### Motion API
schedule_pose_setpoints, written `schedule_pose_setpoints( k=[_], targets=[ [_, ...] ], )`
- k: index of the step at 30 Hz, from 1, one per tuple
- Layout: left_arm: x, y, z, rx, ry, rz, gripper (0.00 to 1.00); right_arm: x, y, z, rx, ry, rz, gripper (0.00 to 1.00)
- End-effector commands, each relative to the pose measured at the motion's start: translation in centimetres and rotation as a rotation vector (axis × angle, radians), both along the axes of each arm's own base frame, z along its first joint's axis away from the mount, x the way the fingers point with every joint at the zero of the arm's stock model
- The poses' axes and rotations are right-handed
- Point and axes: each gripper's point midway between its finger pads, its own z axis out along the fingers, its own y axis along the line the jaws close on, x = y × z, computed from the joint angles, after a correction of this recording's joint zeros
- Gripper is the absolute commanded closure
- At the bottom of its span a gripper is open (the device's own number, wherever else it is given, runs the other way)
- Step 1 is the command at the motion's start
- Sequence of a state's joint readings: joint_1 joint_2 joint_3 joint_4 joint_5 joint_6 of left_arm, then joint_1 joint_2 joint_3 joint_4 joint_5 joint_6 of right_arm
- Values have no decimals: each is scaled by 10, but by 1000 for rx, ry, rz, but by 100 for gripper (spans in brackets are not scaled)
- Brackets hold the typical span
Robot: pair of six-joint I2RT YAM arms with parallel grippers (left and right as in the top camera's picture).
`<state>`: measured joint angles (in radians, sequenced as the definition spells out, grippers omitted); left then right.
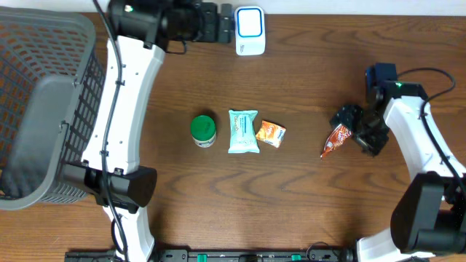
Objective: Scan the item barcode
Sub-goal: 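Lower the red bar onto the table's right edge and open right gripper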
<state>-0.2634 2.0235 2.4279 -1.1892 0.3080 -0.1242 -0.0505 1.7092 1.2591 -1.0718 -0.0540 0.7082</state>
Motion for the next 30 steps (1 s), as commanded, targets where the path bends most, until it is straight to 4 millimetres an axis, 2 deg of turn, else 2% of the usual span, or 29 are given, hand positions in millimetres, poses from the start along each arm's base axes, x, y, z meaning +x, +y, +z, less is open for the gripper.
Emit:
schedule_pose_setpoints(
  k=[1, 9, 16, 19, 24, 26, 30],
  targets=[
    [3, 26, -5, 33, 17, 36, 2, 17, 4, -6, 6, -22, -31, 6],
    [3, 57, -12, 50, 57, 87, 2, 26, 4, -35, 12, 17, -75, 9],
    [3, 76, -15, 52, 79, 127, 2, 34, 0, -42, -9, -3, -80, 20],
    [1, 81, -17, 54, 94, 137, 2, 32, -2, -51, -25, 25, -87, 28],
    [-4, 87, -21, 61, 122, 146, 2, 27, -4, -70, -37, 79, -86, 32],
    [-6, 88, -22, 65, 131, 143, 2, 25, -4, -77, -37, 98, -86, 44],
    [-7, 90, -23, 67, 137, 144, 2, 23, -17, -78, -72, 114, -104, 76]
  ],
)
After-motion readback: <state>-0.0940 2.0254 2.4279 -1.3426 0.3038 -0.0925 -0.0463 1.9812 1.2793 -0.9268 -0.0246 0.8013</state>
